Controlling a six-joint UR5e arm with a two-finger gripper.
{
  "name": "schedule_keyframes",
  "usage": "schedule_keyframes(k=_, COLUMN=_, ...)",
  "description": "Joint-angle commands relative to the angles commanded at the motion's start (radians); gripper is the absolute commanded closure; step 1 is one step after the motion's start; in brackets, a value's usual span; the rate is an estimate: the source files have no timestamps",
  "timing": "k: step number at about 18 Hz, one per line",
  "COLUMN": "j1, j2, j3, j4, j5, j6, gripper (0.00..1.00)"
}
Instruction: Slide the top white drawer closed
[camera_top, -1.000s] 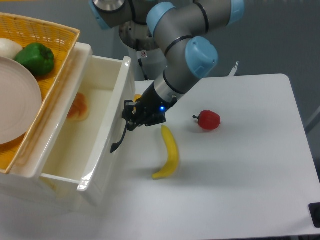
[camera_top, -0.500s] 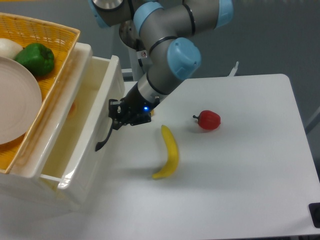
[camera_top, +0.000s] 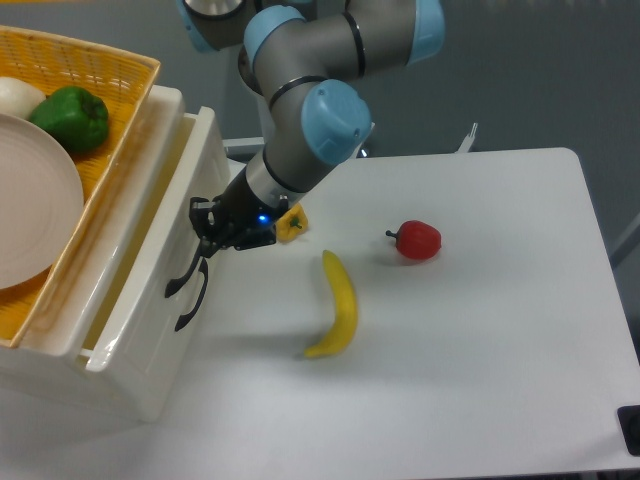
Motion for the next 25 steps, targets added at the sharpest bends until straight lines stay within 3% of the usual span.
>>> schedule_keyframes(k=14, j1=-0.012, j2=-0.006, j3=0.002, j4=0.021, j5=-0.011, j6=-0.023, gripper=1.00)
schedule_keyframes(k=19, j1=0.060, j2=-0.002, j3=0.014, j4=0.025, j5=0.003, j6=-0.014, gripper=1.00)
schedule_keyframes(k=22, j1=0.116, j2=-0.008, j3=0.060, j4=0.026, j5=0.017, j6=-0.011, gripper=0.95)
schedule_keyframes(k=25, j1=0.144, j2=-0.041, j3=0.095, j4=0.058, j5=0.131, j6=-0.012, gripper=0.88)
